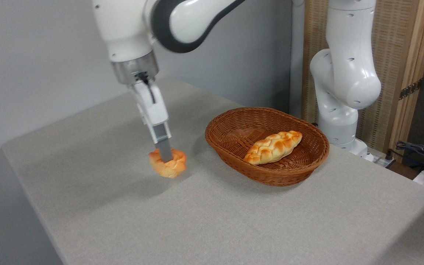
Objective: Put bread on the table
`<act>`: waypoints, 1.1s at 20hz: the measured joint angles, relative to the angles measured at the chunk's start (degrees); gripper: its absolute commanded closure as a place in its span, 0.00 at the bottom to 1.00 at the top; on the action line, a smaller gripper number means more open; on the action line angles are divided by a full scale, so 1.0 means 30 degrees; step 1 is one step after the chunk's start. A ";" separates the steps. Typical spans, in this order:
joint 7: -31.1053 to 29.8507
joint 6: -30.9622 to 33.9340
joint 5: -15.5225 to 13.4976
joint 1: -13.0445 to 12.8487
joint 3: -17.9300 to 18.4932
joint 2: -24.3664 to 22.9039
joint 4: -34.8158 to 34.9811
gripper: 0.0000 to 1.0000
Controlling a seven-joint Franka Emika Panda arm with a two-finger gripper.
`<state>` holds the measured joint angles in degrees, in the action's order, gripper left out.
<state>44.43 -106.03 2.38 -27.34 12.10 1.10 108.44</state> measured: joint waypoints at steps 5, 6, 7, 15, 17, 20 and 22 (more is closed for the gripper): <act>-0.0092 0.0026 0.0001 -0.0063 -0.0521 0.1298 -0.0759 0.00; -0.0092 0.0026 0.0005 -0.0063 -0.0564 0.1387 -0.0761 0.00; -0.0092 0.0026 0.0006 -0.0062 -0.0596 0.1457 -0.0762 0.00; -0.0814 0.0026 0.0006 -0.0062 -0.0646 0.1504 -0.0921 0.00; -0.1038 0.0026 0.0006 -0.0053 -0.0638 0.1479 -0.1083 0.00; -0.2058 0.0131 0.0006 0.0122 -0.0403 0.1008 -0.2026 0.00; -0.2288 0.0503 -0.0007 0.0641 -0.0076 0.0099 -0.2508 0.00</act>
<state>37.57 -104.52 2.36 -25.42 11.87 1.40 100.92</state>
